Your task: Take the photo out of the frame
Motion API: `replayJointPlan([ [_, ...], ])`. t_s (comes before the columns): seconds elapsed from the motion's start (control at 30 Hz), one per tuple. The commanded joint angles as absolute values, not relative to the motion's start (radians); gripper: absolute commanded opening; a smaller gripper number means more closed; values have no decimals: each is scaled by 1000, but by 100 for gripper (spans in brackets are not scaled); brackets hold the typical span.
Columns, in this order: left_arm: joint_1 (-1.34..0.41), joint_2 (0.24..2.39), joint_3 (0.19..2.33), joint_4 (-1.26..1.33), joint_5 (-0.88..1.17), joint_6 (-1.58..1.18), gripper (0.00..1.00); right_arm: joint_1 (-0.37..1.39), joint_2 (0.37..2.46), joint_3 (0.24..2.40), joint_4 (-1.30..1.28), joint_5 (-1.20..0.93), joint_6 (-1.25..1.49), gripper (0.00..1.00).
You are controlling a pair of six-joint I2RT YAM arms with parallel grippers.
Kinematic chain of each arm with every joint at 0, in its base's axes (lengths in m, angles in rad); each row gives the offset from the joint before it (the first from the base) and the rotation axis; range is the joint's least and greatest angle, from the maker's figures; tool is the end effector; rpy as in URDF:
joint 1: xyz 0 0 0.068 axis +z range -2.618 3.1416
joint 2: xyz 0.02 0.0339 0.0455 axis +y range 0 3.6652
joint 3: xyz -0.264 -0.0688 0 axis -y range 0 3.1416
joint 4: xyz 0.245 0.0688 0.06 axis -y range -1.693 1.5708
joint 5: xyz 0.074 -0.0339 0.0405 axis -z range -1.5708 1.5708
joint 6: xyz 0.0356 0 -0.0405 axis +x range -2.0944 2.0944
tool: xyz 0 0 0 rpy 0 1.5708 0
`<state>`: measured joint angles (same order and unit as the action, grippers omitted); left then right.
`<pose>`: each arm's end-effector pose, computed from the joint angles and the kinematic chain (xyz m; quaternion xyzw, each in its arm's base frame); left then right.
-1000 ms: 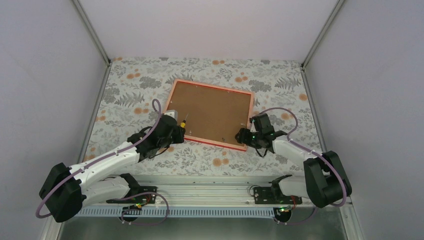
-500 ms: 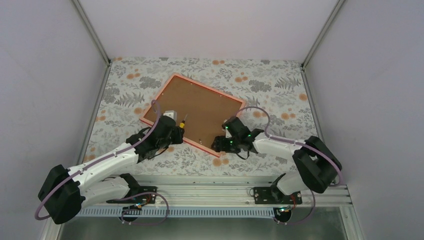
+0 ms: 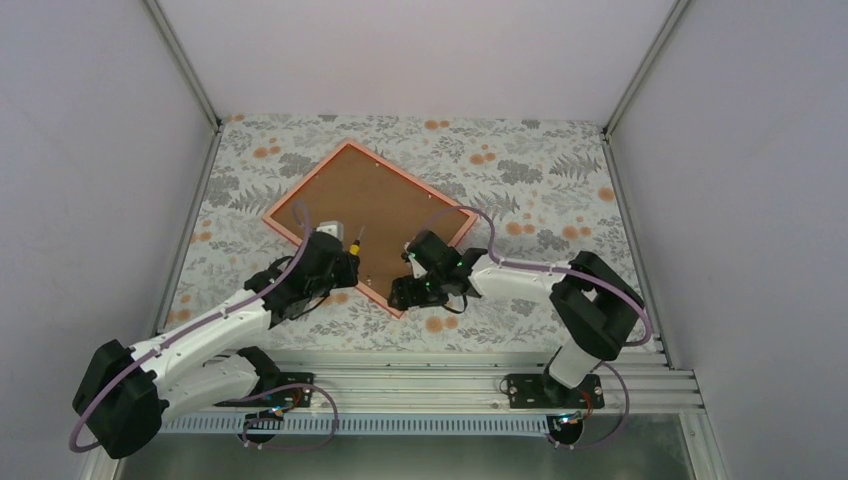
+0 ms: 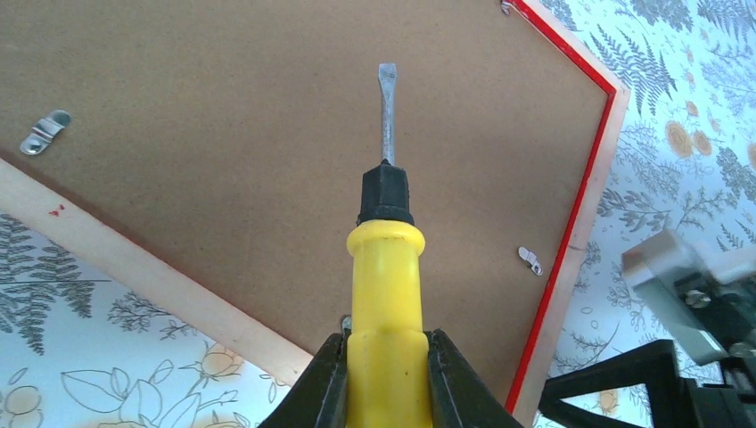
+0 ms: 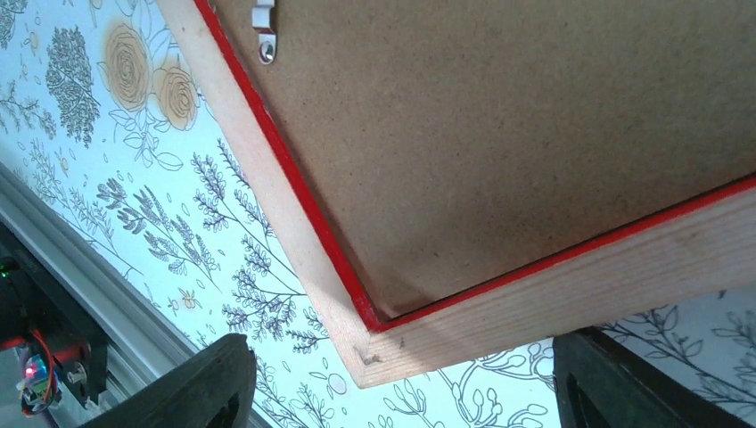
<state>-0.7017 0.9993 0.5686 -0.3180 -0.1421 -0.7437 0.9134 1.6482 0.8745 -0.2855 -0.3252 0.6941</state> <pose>0.1598 -0.1284 0.2134 -0.0476 0.9136 -0.2148 0.3420 0.1806 0.2526 0.1545 -0.1452 0.9445 0.2885 0.0605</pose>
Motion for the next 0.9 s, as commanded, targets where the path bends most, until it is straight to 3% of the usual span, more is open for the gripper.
replayJointPlan([
  [0.0,-678,975,554,-324,-141,-721,2,871,1614,952,-378,-310,571,74],
  [0.3,-645,1006,575,-326,-120,-693,2,600,1605,1054,-413,-282,325,75],
  [0.6,-617,1057,592,-312,-89,-677,2,414,1815,1248,-322,-274,158,74],
  [0.87,-600,1111,602,-286,-46,-652,2,354,2033,1431,-318,-322,66,69],
])
